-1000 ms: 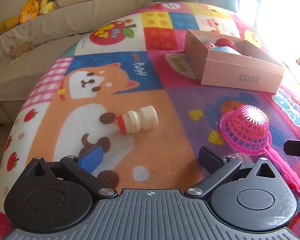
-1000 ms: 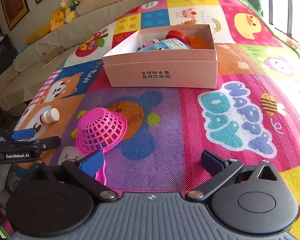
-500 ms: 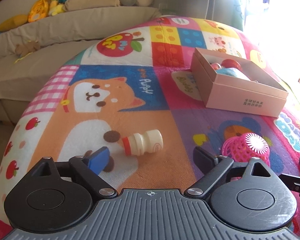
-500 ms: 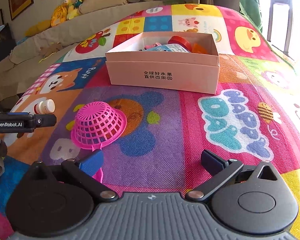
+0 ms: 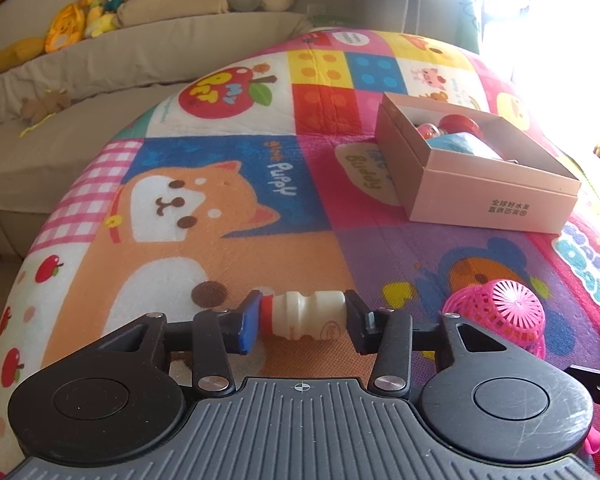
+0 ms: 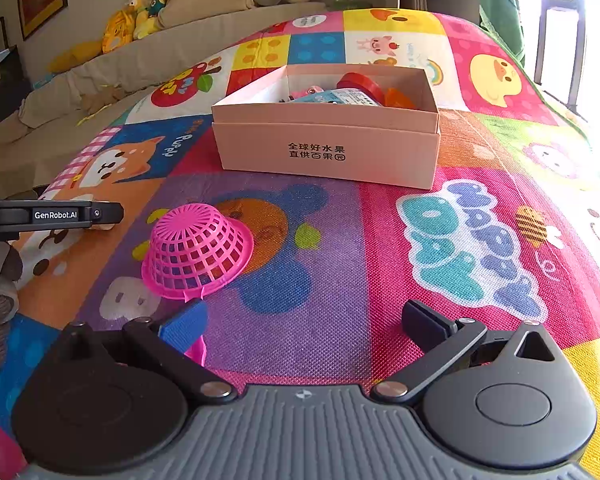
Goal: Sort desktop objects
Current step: 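Grasp the white yogurt bottle with the left tool while the right tool holds the strainer, then drop the yogurt bottle into the box with the left tool while the right tool drops the strainer in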
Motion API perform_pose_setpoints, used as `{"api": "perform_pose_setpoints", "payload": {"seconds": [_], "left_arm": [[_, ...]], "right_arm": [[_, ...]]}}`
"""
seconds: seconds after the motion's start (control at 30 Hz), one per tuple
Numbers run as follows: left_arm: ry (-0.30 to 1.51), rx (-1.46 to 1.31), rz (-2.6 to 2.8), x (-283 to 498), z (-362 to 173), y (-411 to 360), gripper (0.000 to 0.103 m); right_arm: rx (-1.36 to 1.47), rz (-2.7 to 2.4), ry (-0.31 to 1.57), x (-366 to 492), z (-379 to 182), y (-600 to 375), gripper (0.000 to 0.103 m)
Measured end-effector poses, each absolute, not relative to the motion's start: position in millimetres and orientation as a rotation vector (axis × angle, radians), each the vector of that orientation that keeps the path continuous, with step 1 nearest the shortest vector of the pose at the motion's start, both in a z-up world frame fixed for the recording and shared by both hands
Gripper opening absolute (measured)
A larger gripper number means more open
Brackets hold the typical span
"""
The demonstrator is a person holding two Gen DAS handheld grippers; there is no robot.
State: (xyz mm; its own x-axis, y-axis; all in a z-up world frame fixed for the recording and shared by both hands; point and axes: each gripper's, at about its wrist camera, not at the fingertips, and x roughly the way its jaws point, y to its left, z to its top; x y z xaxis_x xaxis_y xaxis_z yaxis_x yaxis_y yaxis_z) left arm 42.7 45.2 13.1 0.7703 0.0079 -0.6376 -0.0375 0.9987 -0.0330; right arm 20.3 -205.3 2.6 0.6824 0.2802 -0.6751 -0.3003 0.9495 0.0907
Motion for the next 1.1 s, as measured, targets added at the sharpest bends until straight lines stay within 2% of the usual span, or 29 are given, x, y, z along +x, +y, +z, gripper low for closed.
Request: {"api": "perform_pose_setpoints", "payload": {"seconds": [0.43,0.5,0.53,0.57,0.7,0.93,1.1], "left_arm": [[0.699,-0.070,-0.010,-8,15,63,0.048],[0.696,-0.074,-0.016,-12,14,64,0.048],[0.696,-0.075,-0.019,-13,14,65,0.048],[0.696,-0.076,-0.023,-14,14,65,0.048],[0.672,-0.065,-0.063,-8,22,56,0.048],[0.484,-0.003,-0.245,45,85,6,0.048],[0.401,0.067,-0.304,113,111,-42,0.048]], "right_arm": [[-0.202,0.547,0.731,42,10,-124,0.102],[-0.185,0.536,0.775,51,7,-124,0.093],[-0.178,0.532,0.773,52,8,-125,0.092],[-0.176,0.529,0.775,51,9,-127,0.084],[-0.150,0.533,0.747,39,29,-145,0.083],[-0.025,0.485,0.603,15,99,-215,0.083],[0.016,0.386,0.534,9,115,-255,0.083]]}}
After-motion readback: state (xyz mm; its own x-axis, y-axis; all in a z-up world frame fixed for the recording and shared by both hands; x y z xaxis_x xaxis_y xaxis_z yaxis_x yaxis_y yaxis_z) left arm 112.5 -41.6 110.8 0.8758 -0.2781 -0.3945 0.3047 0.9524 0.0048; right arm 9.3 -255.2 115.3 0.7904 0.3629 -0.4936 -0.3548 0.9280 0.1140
